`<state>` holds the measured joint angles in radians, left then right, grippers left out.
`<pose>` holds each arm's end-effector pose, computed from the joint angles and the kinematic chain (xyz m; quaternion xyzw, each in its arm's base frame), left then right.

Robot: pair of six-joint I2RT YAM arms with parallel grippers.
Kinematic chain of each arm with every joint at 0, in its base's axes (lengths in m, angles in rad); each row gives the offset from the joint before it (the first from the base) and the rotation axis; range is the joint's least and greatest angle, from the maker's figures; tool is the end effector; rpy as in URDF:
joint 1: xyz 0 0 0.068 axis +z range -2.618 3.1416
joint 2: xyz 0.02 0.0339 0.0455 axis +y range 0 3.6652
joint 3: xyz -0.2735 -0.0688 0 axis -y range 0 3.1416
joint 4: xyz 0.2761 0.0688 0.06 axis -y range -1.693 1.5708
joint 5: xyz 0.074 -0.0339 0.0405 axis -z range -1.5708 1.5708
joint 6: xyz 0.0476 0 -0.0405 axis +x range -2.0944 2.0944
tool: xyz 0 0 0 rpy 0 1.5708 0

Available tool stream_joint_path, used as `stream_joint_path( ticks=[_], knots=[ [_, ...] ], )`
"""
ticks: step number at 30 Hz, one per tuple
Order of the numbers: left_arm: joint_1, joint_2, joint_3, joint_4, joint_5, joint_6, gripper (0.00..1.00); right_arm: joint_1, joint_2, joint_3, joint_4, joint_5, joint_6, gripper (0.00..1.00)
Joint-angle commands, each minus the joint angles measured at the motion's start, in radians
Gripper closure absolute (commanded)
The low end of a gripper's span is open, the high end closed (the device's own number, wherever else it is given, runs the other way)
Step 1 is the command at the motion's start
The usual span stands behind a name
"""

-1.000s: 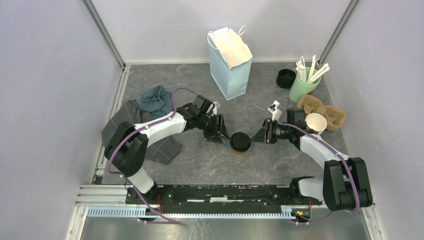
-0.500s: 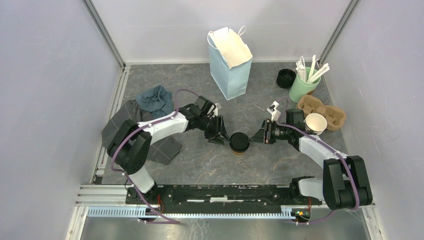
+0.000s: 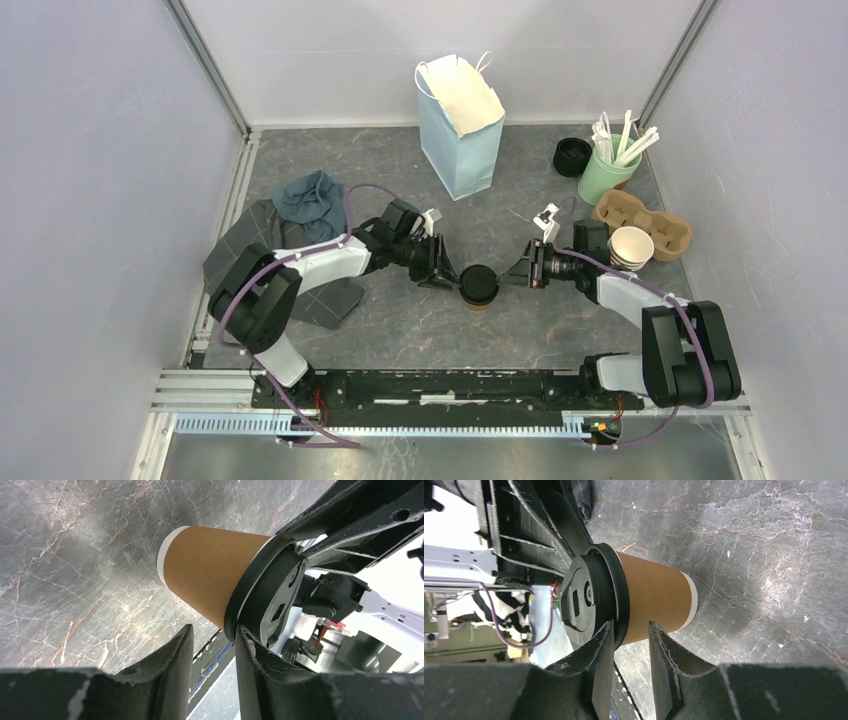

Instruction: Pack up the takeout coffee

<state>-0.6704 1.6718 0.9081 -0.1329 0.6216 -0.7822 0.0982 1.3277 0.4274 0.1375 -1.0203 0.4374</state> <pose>0.2640 -0.2447 0.1500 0.0508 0.9028 -0.4249 0.0438 0.2391 0.0643 0.1316 -0.0538 0.8233 0.5238 0.2120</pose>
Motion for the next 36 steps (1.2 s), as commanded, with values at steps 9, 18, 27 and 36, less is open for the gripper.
stream_joint_path(
  ticks=[9,18,27,36],
  knots=[
    [-0.041,-0.099,0.024,-0.297,-0.173,0.072,0.47,0.039,0.011,0.236,-0.408,0.128,-0.205,0.62],
    [-0.028,-0.178,0.036,-0.313,-0.165,0.039,0.31,0.039,-0.041,0.322,-0.486,0.132,-0.19,0.53],
    [-0.023,-0.173,0.11,-0.257,-0.118,0.023,0.18,0.044,-0.107,0.255,-0.516,0.117,-0.2,0.37],
    [-0.028,-0.074,0.181,-0.148,-0.021,-0.001,0.17,0.046,-0.183,0.161,-0.463,0.112,-0.139,0.27]
  ],
)
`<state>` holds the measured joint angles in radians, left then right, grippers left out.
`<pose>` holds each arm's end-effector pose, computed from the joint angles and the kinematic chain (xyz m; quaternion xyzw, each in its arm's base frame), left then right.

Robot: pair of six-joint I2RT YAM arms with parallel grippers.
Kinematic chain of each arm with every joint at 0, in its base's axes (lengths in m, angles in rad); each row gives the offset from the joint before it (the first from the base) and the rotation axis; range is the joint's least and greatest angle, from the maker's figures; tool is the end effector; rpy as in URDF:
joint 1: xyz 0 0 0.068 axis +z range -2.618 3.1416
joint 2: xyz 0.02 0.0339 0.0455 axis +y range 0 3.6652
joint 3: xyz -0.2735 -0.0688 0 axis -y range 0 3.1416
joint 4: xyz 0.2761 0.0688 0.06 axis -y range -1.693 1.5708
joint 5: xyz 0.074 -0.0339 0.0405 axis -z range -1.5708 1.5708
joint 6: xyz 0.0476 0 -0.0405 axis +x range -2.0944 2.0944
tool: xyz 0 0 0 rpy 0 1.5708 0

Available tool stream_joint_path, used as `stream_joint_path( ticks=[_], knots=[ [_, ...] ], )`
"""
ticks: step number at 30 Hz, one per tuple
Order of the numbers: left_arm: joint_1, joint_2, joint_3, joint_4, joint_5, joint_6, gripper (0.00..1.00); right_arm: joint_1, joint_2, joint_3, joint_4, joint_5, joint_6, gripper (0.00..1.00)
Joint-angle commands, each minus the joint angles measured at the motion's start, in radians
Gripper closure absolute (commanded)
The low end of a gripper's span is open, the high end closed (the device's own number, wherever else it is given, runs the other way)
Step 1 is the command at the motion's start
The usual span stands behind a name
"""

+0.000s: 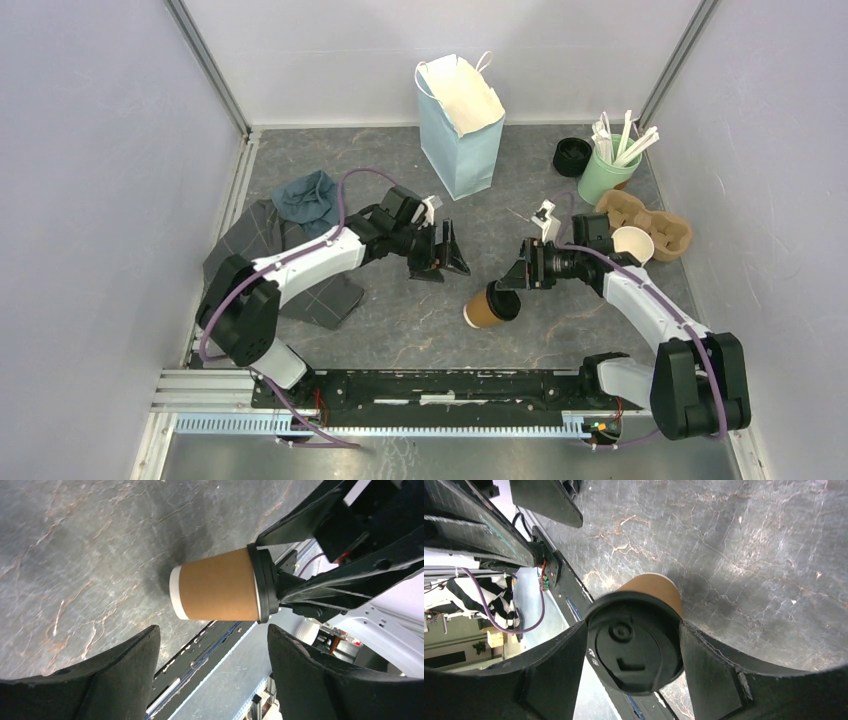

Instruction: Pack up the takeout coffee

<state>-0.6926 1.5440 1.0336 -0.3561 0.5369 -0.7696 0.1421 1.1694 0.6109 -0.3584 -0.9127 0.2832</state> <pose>0.2594 -0.2469 0.2168 0.0566 0.9079 -0.4074 0.0813 0.2340 0.0715 0.1880 -0.0812 0.8580 0.4688 0.1937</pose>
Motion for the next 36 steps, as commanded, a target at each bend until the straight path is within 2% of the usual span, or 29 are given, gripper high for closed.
stream_joint_path(
  ticks=[1,4,6,11,16,17,18,19,23,27,30,36],
  knots=[
    [-0.009,0.06,0.056,0.085,0.073,-0.019,0.18,0.004,-0.03,-0.029,0.049,0.007,0.031,0.27],
    [-0.025,0.071,0.036,0.104,0.092,-0.03,0.18,0.024,-0.042,-0.03,0.11,0.017,0.083,0.28],
    [-0.031,0.073,0.015,0.089,0.068,-0.023,0.14,0.026,-0.039,-0.02,0.119,0.056,0.09,0.27],
    [-0.044,0.057,0.031,-0.027,-0.025,0.041,0.11,0.026,0.001,0.103,-0.186,0.425,-0.078,0.23],
    [-0.145,0.064,0.062,-0.086,-0.013,0.099,0.02,0.026,-0.093,0.177,-0.414,0.573,-0.115,0.13],
    [-0.184,0.074,0.076,-0.099,-0.019,0.11,0.01,0.026,-0.119,0.175,-0.456,0.57,-0.106,0.11],
    [-0.222,0.086,0.085,-0.111,-0.038,0.12,0.01,0.027,-0.148,0.163,-0.495,0.562,-0.093,0.03],
    [-0.254,0.096,0.091,-0.12,-0.052,0.123,0.0,0.033,-0.179,0.141,-0.527,0.549,-0.082,0.02],
    [-0.33,0.107,0.047,-0.096,-0.097,0.078,0.06,0.056,-0.325,-0.017,-0.569,0.479,-0.055,0.02],
    [-0.356,0.065,-0.036,-0.008,-0.081,0.008,0.1,0.06,-0.417,-0.173,-0.562,0.28,-0.043,0.02],
    [-0.389,0.053,-0.079,0.059,-0.036,-0.033,0.09,0.066,-0.478,-0.181,-0.585,0.259,-0.043,0.02],
    [-0.484,0.094,-0.094,0.068,-0.026,-0.056,0.09,0.109,-0.493,-0.186,-0.637,0.198,-0.085,0.02]
  ],
)
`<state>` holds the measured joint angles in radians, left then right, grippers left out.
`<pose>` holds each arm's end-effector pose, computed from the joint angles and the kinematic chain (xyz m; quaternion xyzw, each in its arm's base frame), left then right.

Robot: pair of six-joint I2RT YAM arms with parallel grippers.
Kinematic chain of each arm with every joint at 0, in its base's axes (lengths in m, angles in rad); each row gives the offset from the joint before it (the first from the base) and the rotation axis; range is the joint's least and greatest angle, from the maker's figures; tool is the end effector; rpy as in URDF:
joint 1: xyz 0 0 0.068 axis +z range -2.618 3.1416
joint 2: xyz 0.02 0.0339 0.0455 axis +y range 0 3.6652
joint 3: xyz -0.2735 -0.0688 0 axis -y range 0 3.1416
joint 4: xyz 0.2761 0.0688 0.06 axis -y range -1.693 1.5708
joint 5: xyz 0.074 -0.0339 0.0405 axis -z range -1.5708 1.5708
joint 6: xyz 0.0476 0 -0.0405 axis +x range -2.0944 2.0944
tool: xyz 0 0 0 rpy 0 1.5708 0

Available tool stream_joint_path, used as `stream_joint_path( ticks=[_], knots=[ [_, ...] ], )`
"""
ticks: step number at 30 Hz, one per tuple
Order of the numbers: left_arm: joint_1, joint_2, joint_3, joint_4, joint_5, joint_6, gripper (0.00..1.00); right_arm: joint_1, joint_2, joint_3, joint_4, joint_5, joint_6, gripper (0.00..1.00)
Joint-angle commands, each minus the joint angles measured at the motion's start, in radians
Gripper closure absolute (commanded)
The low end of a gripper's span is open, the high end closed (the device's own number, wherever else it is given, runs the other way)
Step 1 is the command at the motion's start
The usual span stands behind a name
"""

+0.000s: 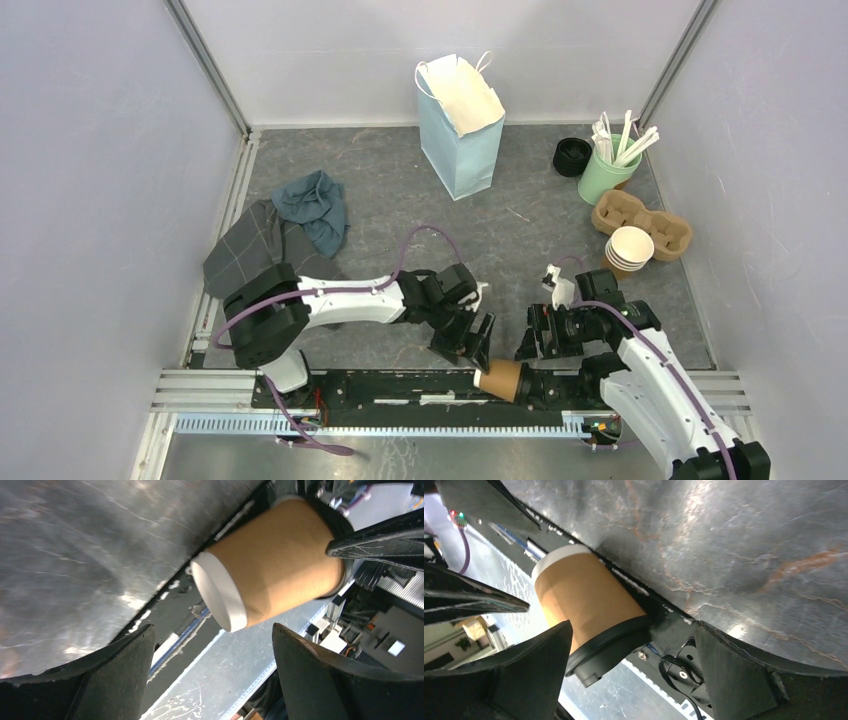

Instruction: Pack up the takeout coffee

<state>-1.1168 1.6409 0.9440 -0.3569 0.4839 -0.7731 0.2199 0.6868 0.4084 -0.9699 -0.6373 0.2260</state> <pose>0.1322 -0.3214 0.1542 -0.2209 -0.9143 0.3368 0.0424 0.1168 0.0551 0.1623 -0.0474 0.9375 0.3353 0.0803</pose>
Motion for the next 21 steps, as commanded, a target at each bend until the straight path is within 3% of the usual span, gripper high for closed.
stream_joint_path(
  ticks=[1,5,11,15,18,21],
  knots=[
    [-0.071,-0.006,-0.014,0.087,0.024,-0.069,0.09,0.043,-0.011,0.012,-0.019,-0.1,-0.023,0.02],
    [-0.079,-0.03,-0.054,0.181,0.007,-0.143,0.1,0.076,-0.005,0.021,-0.014,-0.108,-0.014,0.02],
    [-0.081,0.009,-0.018,0.175,-0.022,-0.157,0.17,0.078,0.024,0.115,-0.116,0.051,-0.05,0.02],
    [-0.079,0.041,-0.007,0.184,-0.042,-0.162,0.23,0.079,0.008,0.147,-0.161,0.038,-0.049,0.04],
    [-0.078,0.069,0.005,0.197,-0.047,-0.16,0.27,0.079,-0.004,0.118,-0.106,-0.004,-0.012,0.11],
    [-0.072,0.089,0.027,0.198,-0.061,-0.157,0.31,0.081,0.015,0.093,0.018,-0.047,0.043,0.24]
  ],
)
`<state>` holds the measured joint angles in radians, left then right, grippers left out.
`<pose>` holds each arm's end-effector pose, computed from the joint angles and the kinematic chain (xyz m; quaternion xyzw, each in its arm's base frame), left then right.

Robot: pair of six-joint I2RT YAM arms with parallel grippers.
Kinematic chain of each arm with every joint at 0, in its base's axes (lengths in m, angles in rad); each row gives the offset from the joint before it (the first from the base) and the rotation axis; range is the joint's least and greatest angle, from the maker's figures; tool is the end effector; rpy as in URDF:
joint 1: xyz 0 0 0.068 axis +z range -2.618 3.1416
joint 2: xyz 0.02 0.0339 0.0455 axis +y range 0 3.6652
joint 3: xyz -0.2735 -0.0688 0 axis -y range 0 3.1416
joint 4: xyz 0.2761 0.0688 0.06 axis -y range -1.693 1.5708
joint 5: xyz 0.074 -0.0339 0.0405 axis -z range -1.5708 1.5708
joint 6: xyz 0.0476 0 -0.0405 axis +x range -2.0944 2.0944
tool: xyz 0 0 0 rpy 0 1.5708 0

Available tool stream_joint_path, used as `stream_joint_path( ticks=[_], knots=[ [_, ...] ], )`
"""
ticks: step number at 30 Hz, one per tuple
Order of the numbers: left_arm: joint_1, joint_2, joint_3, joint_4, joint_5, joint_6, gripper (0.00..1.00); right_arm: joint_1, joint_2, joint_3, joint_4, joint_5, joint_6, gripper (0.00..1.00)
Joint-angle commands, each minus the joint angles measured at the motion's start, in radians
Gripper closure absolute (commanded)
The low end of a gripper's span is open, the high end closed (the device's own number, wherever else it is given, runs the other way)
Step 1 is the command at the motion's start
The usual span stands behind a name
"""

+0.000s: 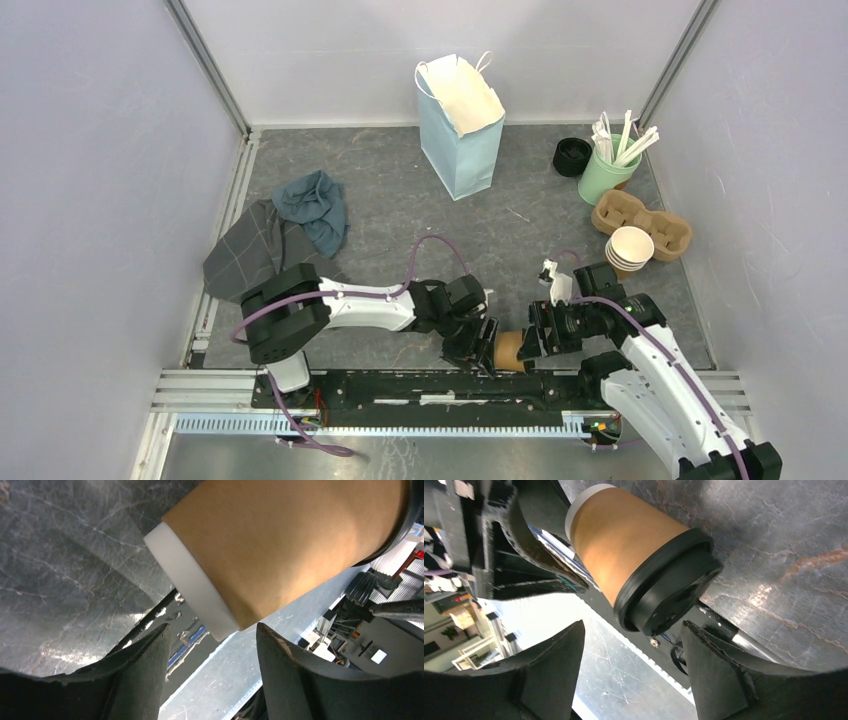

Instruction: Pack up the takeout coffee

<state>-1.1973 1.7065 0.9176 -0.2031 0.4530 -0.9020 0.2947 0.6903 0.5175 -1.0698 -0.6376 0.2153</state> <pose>0.1112 -0.3409 0.1331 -0.2008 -0.9143 0.3483 0.0482 0.1139 0.0642 0.1930 -0.0883 0.9341 0.3383 0.0721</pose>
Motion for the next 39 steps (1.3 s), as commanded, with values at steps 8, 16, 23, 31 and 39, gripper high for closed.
stream_joint_path(
  ticks=[8,16,23,31,39],
  knots=[
    [0.097,0.004,0.026,0.112,-0.059,-0.039,0.35,0.007,0.145,0.009,0.301,0.074,0.043,0.3],
    [0.195,-0.009,0.03,0.123,-0.051,0.005,0.27,0.007,0.191,-0.008,0.47,0.098,0.087,0.31],
    [0.242,0.034,0.073,0.106,0.029,0.053,0.29,0.008,0.207,-0.029,0.588,0.062,0.153,0.36],
    [0.279,0.094,0.151,0.08,0.11,0.102,0.4,0.015,0.282,0.056,0.551,0.124,0.136,0.47],
    [0.288,0.125,0.207,0.067,0.144,0.107,0.47,0.109,0.342,0.134,0.484,0.275,0.144,0.55]
  ],
)
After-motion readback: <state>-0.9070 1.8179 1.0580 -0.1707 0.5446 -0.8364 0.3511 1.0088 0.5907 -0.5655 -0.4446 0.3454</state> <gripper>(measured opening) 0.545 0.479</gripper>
